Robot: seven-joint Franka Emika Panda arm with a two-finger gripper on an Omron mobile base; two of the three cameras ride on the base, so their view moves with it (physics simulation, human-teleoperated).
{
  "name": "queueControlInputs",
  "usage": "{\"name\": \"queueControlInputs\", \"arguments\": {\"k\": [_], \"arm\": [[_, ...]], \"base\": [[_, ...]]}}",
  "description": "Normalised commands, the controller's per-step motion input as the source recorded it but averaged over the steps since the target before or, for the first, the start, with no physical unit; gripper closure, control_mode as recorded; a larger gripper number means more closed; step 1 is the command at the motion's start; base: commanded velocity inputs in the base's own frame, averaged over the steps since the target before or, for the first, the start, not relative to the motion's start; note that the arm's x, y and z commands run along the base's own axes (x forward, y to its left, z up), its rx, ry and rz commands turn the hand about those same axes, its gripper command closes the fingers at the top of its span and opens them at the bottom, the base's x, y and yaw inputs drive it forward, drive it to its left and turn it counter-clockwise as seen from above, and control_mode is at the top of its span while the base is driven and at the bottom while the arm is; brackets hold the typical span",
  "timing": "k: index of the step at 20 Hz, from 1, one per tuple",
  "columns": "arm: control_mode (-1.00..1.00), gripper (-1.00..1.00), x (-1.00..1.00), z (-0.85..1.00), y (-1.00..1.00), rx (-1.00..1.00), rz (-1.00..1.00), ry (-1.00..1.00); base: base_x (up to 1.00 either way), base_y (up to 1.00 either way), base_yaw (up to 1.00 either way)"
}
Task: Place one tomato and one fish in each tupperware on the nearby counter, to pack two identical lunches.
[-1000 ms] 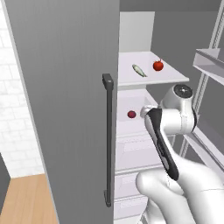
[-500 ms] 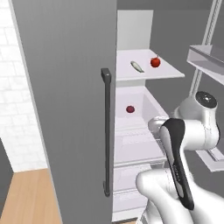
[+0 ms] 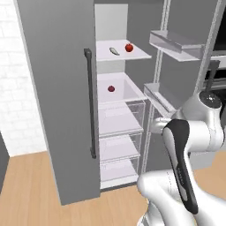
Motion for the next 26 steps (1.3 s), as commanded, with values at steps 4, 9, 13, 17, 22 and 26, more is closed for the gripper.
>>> {"name": "queueControlInputs", "arguments": {"k": [4, 9, 13, 17, 22, 26], "arm": [[1.0, 1.0, 0.0, 0.0, 0.0, 0.0, 0.0, 0.0], [1.0, 1.0, 0.0, 0.0, 0.0, 0.0, 0.0, 0.0], [1.0, 1.0, 0.0, 0.0, 0.0, 0.0, 0.0, 0.0], [1.0, 1.0, 0.0, 0.0, 0.0, 0.0, 0.0, 0.0], [1.0, 1.0, 0.0, 0.0, 0.0, 0.0, 0.0, 0.0], [1.0, 1.0, 0.0, 0.0, 0.0, 0.0, 0.0, 0.0]], "base": [[-1.0, 0.11, -0.67], [-0.63, 0.12, -0.9], [0.21, -0.68, -0.75], [1.0, -0.9, -0.12], [1.0, -0.7, -0.01], [1.0, -0.32, 0.0]]}}
